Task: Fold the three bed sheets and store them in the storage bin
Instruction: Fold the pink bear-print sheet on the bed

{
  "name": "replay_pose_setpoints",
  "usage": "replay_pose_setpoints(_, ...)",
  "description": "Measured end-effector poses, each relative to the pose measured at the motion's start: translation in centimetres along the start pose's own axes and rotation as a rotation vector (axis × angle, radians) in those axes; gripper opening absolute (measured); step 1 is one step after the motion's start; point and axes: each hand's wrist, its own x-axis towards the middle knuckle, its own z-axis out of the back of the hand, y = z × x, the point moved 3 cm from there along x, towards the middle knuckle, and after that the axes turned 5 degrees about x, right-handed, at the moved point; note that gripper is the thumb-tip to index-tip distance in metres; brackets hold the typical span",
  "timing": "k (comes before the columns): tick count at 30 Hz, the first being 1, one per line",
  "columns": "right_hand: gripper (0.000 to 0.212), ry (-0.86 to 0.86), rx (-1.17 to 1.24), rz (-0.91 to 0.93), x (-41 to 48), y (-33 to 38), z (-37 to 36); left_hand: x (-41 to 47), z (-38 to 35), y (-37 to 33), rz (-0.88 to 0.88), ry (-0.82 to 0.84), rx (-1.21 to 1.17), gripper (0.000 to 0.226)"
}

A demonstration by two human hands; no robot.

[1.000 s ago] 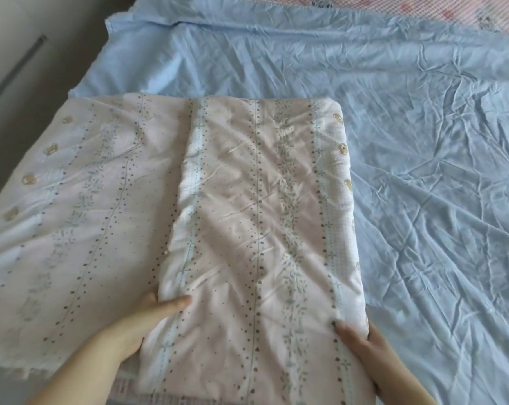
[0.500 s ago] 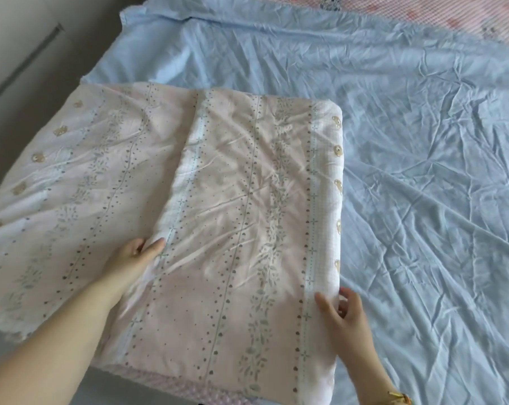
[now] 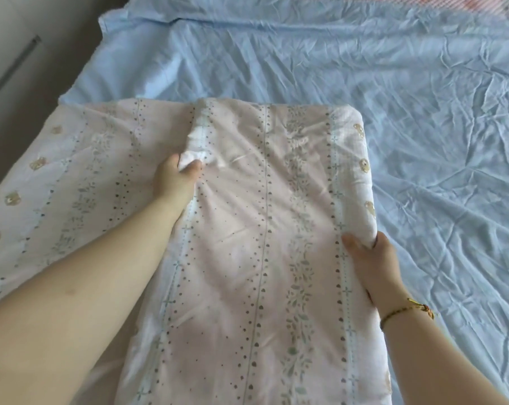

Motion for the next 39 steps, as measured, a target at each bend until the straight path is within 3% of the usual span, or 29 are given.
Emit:
replay_pose_setpoints(2,0.02,-0.048,-0.005,0.017,0.0,-0.3,-0.5,0.6,-0.1,-0.6,-0.111,-0.04,0.122,0.023)
replay_pose_setpoints(6,0.026,-0.083,-0.073,-0.002,0.2,-1.0,-0.8,-0.2,-1.6,2.8,-0.063,0.034,0.567,0.036)
replay_pose_setpoints(11,0.024,-0.046,-0.088,-0.04,0.5,-1.0,-0.8,-1.3,-1.8,2.4,-0.02,0.064,0.627,0.055)
replay_pose_setpoints(13,0.024,-0.019,-0.079,-0.06,0.7,-0.7,-0.7,-2.2,-0.7,1.8,-0.175,-0.029,0.546,0.062)
replay_pose_setpoints(15,0.025,0.019,-0.077,-0.089,0.9,-0.5,-0.6,-4.7,0.5,1.8,-0.462,-0.111,0.419,0.054)
replay_pose_setpoints(18,0.025,0.074,-0.056,-0.103,1.0,-0.2,-0.3,-10.4,0.3,5.5,-0.708,0.103,0.53,0.037)
replay_pose_setpoints(21,0.024,0.135,0.033,-0.132,0.4,-0.2,0.0,-13.0,-0.3,9.2,-0.632,0.349,0.72,0.051)
replay_pose_setpoints(25,0.018,0.269,0.231,-0.222,-1.5,-1.0,1.3,-12.7,-0.4,7.9,-0.508,0.363,0.889,0.07)
replay_pose_setpoints(26,0.016,0.328,0.277,-0.251,-2.5,-1.5,1.8,-13.0,-0.5,7.6,-0.507,0.345,0.866,0.075)
replay_pose_setpoints(28,0.016,0.42,0.293,-0.257,-4.1,-2.2,1.8,-13.4,-0.3,6.9,-0.342,0.445,0.779,0.07)
replay_pose_setpoints(30,0.021,0.413,0.214,-0.196,-5.4,-3.1,2.1,-14.4,-0.5,5.3,-0.249,0.4,0.691,0.061)
replay_pose_setpoints(35,0.015,0.338,0.331,0.046,-6.6,1.1,4.9,-16.6,-2.4,0.2,-0.264,0.346,0.493,0.062)
replay_pose_setpoints(39,0.021,0.267,0.396,0.276,-7.3,5.8,11.5,-17.7,-2.5,-6.0,-0.39,0.257,0.366,0.082)
